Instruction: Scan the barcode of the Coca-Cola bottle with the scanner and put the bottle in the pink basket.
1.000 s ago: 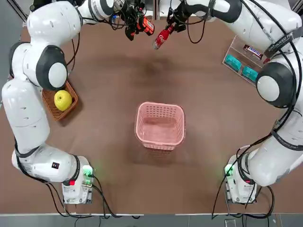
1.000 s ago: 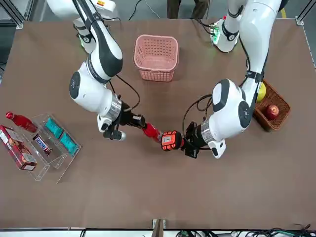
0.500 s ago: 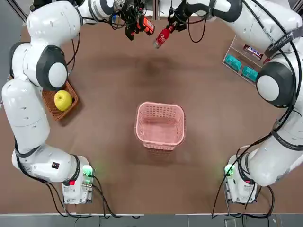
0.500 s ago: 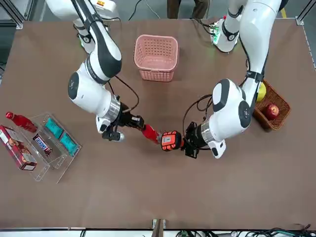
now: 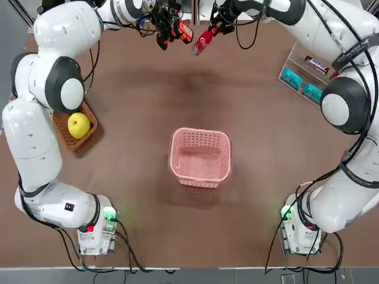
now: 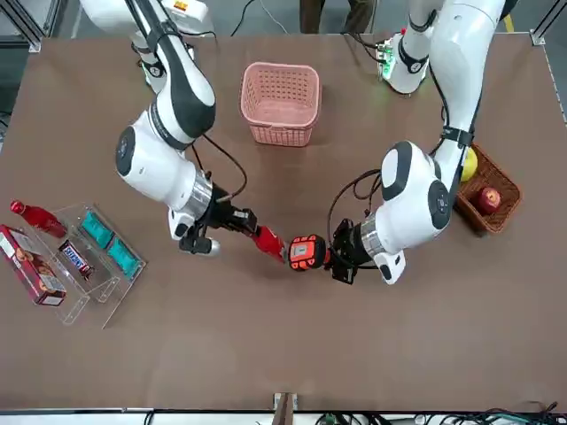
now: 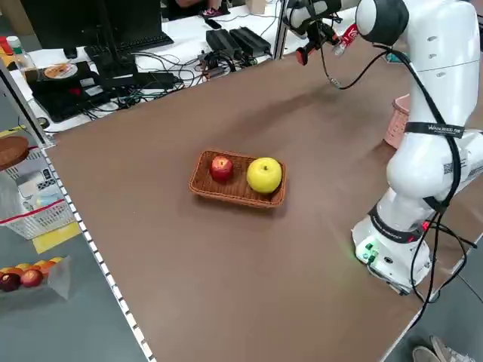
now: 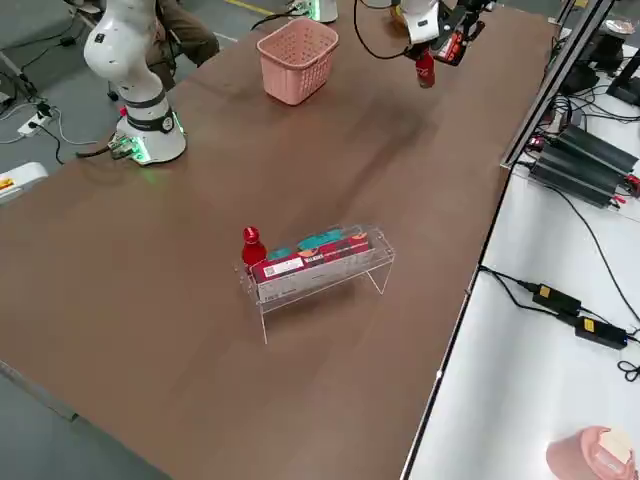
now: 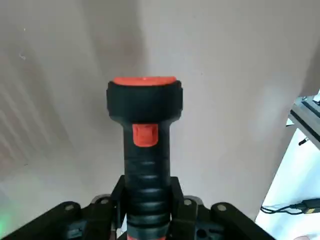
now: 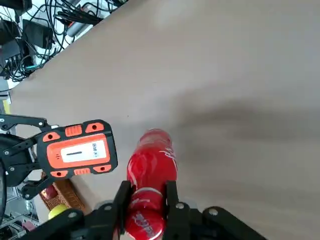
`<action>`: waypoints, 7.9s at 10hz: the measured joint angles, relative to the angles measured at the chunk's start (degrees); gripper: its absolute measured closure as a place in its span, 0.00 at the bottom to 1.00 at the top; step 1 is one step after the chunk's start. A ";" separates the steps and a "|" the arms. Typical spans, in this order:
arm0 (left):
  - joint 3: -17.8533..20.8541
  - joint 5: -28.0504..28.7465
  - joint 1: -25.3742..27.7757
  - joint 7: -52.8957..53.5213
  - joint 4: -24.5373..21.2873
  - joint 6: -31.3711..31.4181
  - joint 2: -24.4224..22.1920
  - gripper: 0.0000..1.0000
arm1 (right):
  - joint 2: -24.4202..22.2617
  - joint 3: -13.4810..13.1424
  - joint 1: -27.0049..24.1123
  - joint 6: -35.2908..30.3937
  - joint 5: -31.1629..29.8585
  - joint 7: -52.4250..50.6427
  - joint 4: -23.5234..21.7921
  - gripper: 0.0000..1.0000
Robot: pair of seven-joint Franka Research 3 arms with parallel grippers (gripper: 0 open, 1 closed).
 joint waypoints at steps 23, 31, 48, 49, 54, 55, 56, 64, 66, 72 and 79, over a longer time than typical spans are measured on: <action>1.59 30.09 10.23 -4.10 -23.16 11.10 -3.23 0.63 | -17.05 0.79 30.63 -21.99 -25.16 30.51 -14.54 0.67; 1.46 35.49 13.43 -3.94 -26.82 15.38 -2.90 0.63 | -13.69 0.47 34.47 -12.33 -27.35 32.66 -22.42 0.63; 1.64 37.31 15.46 15.68 -12.70 4.73 -3.54 0.00 | -18.09 -1.70 -8.12 -34.76 -30.73 -1.59 -1.13 0.01; 1.71 40.32 17.36 19.32 -8.90 1.42 -4.23 0.00 | -18.05 -1.71 -11.91 -36.31 -31.02 -6.05 -0.89 0.01; 1.82 43.17 29.43 52.85 -2.12 -1.13 -3.74 0.00 | -18.26 -1.51 -23.12 -44.32 -34.52 -14.80 5.97 0.01; 1.66 43.17 29.96 58.08 -1.33 -2.36 -3.98 0.00 | -18.40 -1.56 -23.67 -47.29 -35.67 -14.85 8.11 0.01; 1.24 43.17 30.07 62.32 -0.64 -5.63 -4.60 0.00 | -18.50 -1.54 -25.07 -48.52 -35.86 -15.71 9.31 0.01; 1.28 30.18 26.64 83.11 0.49 -36.24 -24.82 0.00 | -18.64 -1.22 -29.38 -48.34 -32.83 -19.77 10.06 0.01; 1.30 27.64 25.03 83.19 0.04 -40.16 -27.91 0.00 | -19.63 -1.20 -29.38 -48.52 -32.60 -19.77 10.50 0.01; 0.32 25.86 24.74 80.44 -8.11 -29.20 -28.34 0.00 | -20.15 -1.29 -29.39 -48.51 -33.32 -20.06 10.52 0.01; -2.48 25.85 24.29 78.21 -8.21 -28.92 -29.36 0.00 | -20.15 -1.49 -29.44 -48.68 -34.02 -21.62 10.52 0.01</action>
